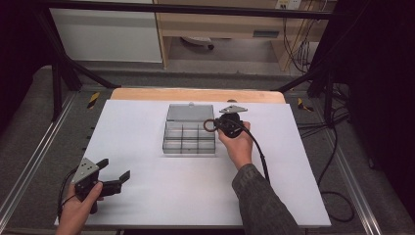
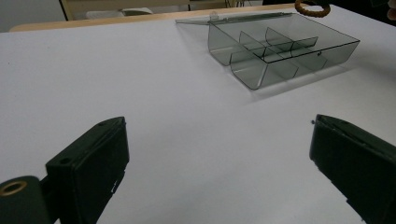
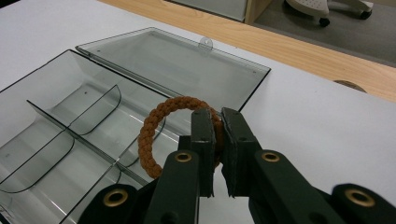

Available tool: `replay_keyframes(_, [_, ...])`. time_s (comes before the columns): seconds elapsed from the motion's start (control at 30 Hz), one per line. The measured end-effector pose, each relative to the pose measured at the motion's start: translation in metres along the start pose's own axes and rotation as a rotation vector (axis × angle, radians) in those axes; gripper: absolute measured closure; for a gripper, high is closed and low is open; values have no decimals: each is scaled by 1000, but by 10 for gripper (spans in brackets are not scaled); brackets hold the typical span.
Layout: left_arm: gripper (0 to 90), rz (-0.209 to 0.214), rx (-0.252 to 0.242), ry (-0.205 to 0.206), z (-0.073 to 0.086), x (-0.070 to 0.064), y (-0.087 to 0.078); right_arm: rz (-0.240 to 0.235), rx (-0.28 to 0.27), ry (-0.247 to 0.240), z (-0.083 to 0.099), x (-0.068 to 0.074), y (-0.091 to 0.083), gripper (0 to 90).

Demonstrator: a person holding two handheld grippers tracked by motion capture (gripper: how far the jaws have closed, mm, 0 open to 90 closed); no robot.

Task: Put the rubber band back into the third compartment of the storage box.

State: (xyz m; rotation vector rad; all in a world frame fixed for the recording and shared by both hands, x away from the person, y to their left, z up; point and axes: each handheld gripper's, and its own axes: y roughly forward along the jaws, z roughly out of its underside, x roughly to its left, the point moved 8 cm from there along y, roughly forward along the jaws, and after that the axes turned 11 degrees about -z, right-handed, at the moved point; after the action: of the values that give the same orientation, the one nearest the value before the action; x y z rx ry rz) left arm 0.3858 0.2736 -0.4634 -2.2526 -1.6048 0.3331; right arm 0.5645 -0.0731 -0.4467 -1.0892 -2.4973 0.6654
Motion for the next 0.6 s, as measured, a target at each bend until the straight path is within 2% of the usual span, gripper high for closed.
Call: replay_keyframes(0.6, [43,2,-2,-2,0,0,0,-16,14,10,4,7,11,843])
